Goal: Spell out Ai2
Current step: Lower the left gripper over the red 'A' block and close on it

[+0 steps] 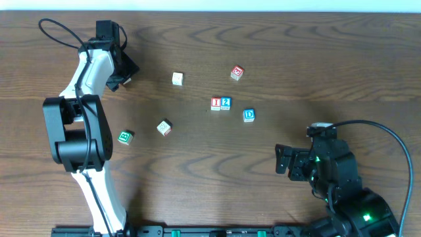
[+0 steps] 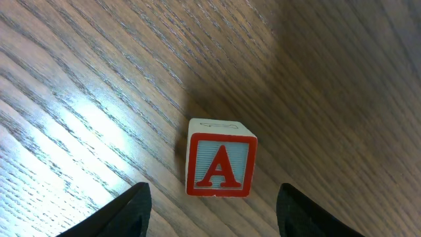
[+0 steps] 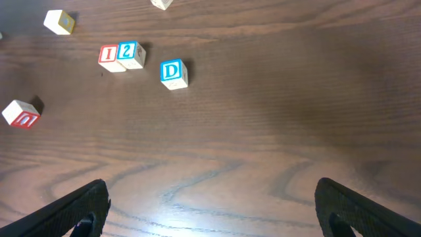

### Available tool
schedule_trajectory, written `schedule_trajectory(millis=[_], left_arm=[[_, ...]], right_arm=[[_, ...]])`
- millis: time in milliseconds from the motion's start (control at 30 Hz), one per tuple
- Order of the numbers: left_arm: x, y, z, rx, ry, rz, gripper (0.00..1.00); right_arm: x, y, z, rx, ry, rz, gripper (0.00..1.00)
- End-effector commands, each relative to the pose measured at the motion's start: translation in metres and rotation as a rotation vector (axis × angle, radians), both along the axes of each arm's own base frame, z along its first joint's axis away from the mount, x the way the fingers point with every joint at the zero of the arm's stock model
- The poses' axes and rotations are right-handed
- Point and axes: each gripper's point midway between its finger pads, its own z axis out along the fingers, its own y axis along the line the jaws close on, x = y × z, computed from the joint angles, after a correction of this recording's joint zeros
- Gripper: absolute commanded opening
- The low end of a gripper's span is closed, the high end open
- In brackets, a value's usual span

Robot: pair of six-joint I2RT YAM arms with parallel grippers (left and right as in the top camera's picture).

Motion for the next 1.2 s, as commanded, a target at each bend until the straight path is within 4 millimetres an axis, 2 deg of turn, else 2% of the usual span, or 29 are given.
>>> schedule_trajectory(millis=[0,600,833,1167], left_arm=[[0.001,0.007,-0.001,0.021,0.005,0.025,0.62],[-0.001,0.014,-0.010,0.016,0.002,0.053,0.61],[-0.003,0.012,-0.022,0.003,0.026,0.053,0.61],[0.002,0.012,-0.021,0.004,0.005,0.053,0.59]], right_arm=[[0.000,-0.002,0.000,0.002,-0.002,-0.010,0.99],[0.000,-0.002,0.000,0.002,-0.002,-0.010,0.99],[0.000,-0.002,0.000,0.002,-0.002,-0.010,0.99],[0.000,-0.002,0.000,0.002,-0.002,-0.010,0.99]])
